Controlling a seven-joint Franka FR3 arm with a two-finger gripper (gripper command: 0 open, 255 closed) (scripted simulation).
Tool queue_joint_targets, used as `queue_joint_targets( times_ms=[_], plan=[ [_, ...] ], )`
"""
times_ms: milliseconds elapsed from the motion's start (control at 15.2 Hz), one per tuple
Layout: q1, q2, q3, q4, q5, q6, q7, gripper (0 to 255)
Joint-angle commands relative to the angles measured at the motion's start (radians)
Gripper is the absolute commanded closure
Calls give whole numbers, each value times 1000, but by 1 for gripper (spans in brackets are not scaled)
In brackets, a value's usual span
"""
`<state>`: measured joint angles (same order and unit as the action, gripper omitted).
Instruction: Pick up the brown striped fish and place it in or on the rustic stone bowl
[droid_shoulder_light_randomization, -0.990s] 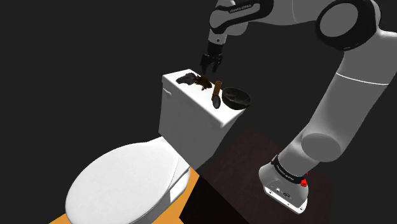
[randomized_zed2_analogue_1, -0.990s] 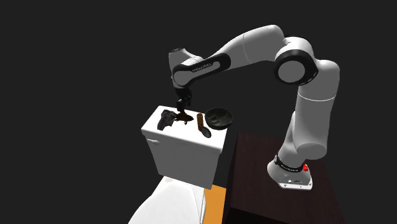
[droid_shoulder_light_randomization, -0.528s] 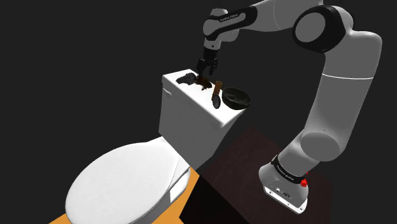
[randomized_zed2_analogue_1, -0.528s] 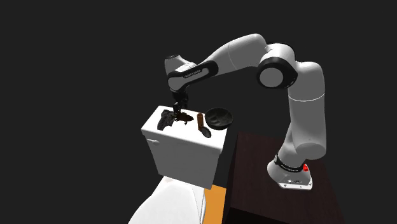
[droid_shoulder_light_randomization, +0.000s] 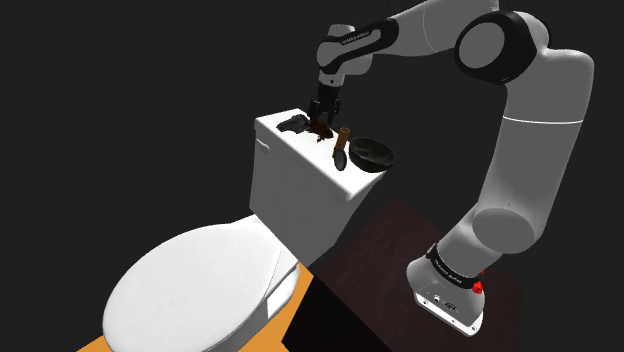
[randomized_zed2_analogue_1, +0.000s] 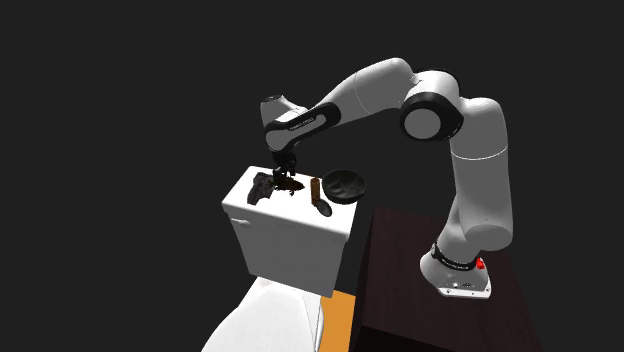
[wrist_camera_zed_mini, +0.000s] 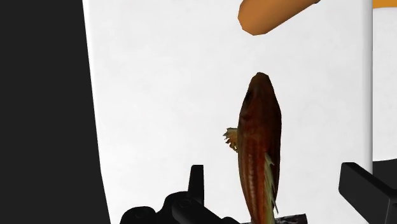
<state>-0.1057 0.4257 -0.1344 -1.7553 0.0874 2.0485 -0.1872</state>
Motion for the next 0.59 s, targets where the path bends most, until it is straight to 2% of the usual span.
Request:
queue_joint_targets(
  times_ms=[0,198,264,528],
  plan=[
    [0,0,0,-1,0,1,0,0],
    [0,0,0,-1,0,1,0,0],
    [0,0,0,-1,0,1,0,255],
    [0,0,0,-1,0,1,0,255]
  ],
)
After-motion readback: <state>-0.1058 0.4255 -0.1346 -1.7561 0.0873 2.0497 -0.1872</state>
